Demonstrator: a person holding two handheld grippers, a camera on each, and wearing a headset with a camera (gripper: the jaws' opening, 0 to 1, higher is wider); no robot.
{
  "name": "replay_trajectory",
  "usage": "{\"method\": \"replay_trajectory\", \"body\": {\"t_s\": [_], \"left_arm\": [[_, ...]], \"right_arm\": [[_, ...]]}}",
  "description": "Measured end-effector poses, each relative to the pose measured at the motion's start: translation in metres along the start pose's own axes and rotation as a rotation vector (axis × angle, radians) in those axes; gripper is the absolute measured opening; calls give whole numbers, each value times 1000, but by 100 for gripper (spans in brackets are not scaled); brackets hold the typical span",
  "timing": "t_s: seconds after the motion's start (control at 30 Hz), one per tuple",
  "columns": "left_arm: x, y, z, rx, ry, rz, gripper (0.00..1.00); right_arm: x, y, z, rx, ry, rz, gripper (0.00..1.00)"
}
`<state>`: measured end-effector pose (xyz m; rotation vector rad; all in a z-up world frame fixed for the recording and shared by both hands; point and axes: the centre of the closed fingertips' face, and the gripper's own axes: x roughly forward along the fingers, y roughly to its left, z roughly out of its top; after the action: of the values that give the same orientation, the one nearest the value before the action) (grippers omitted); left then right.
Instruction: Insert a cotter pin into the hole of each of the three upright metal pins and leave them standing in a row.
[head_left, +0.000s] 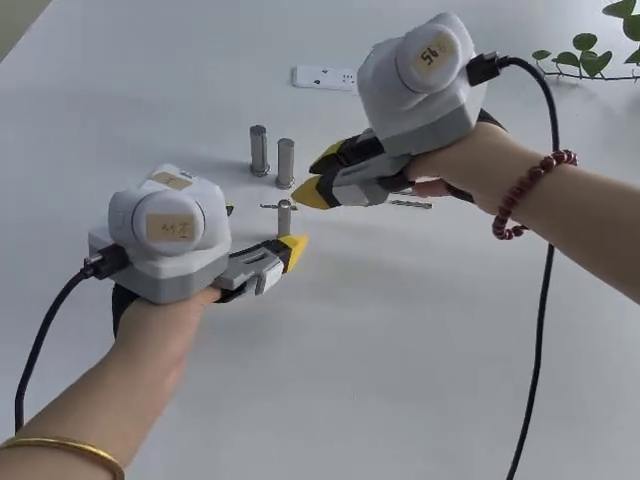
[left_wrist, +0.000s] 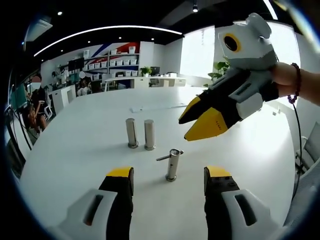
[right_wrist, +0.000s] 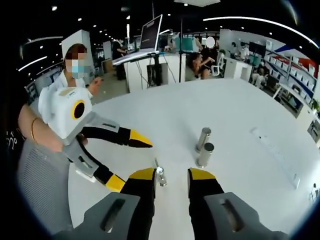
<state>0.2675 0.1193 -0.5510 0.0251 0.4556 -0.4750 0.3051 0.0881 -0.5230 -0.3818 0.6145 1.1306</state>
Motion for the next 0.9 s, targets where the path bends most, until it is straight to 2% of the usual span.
{"method": "replay_trajectory", "body": {"t_s": [0.17,0.37,0.47,0.6,0.77,0.8,0.9], "left_arm": [[-11,-2,4,7,-11,-13,64],[-22,2,8,25,-14,-7,69],[-27,2,11,22,-29,-15,73],[-33,0,15,14,-46,-23,79],[-36,-1,13,35,-48,-33,85],[-36,-2,13,32,-46,-39,86],[-36,-3,13,29,-52,-46,89]], "right_arm": [[3,-16,11,55,-68,-44,23],[15,-32,16,70,-108,-84,25],[23,-38,15,80,-113,-100,25],[35,-44,12,136,-119,-114,24],[49,-50,10,155,-117,-131,23],[54,-56,10,164,-124,-131,23],[64,-62,8,162,-123,-136,21]]}}
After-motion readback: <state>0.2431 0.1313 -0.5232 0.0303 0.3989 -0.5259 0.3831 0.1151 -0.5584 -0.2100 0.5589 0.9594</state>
